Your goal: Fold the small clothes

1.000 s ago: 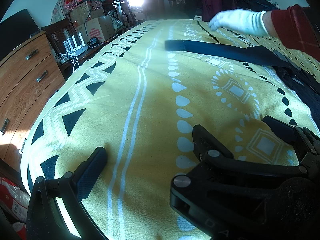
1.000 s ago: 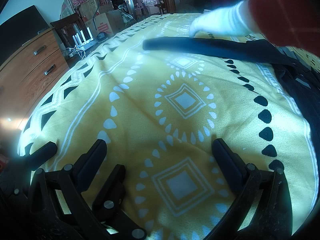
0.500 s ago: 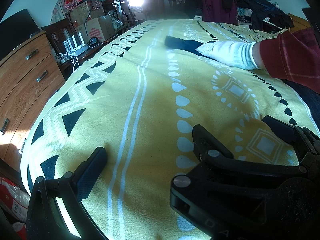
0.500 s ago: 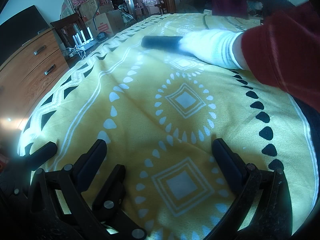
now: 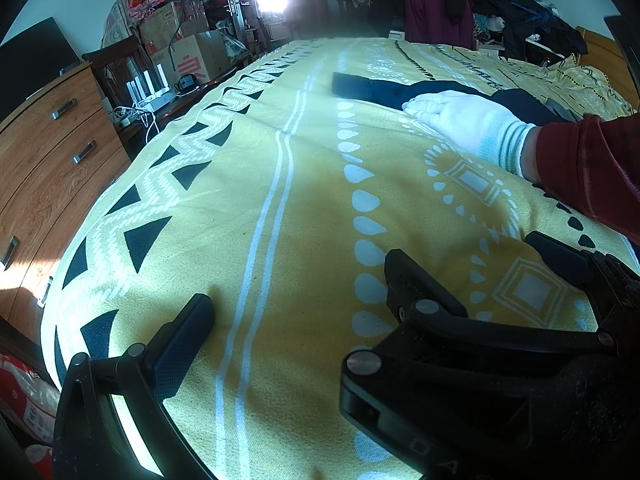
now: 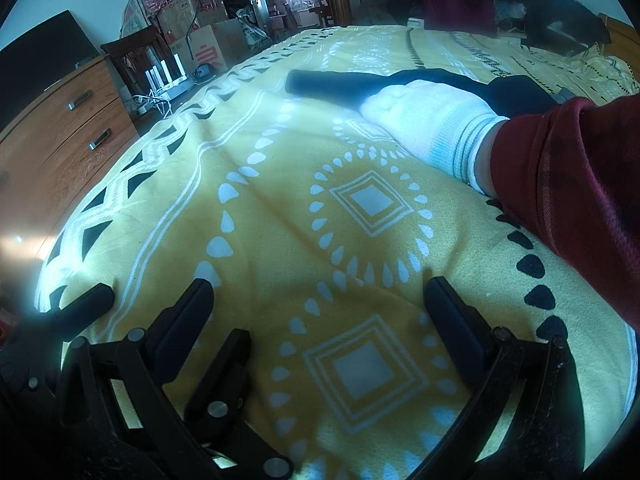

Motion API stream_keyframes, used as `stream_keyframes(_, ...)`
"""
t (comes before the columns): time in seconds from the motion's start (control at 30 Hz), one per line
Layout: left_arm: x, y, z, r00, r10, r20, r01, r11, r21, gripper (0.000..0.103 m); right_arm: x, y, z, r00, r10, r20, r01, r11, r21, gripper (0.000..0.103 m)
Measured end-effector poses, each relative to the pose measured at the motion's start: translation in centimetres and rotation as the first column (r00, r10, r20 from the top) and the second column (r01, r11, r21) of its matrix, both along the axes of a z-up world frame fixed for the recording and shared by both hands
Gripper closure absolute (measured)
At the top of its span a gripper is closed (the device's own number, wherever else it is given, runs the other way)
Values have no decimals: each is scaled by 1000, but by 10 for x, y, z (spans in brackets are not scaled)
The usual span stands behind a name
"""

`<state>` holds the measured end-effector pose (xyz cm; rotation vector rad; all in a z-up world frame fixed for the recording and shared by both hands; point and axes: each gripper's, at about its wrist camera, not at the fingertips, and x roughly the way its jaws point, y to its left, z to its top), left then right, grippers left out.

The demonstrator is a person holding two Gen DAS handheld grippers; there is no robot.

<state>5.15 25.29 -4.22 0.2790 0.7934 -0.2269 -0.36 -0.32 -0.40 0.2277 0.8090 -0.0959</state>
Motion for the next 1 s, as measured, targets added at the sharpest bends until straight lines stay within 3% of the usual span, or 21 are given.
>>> stream_keyframes(1.0,0,0,0,1000,0,0,0,1000,-2,0,2,2,3,1000,0,-2,0,1000,1,0)
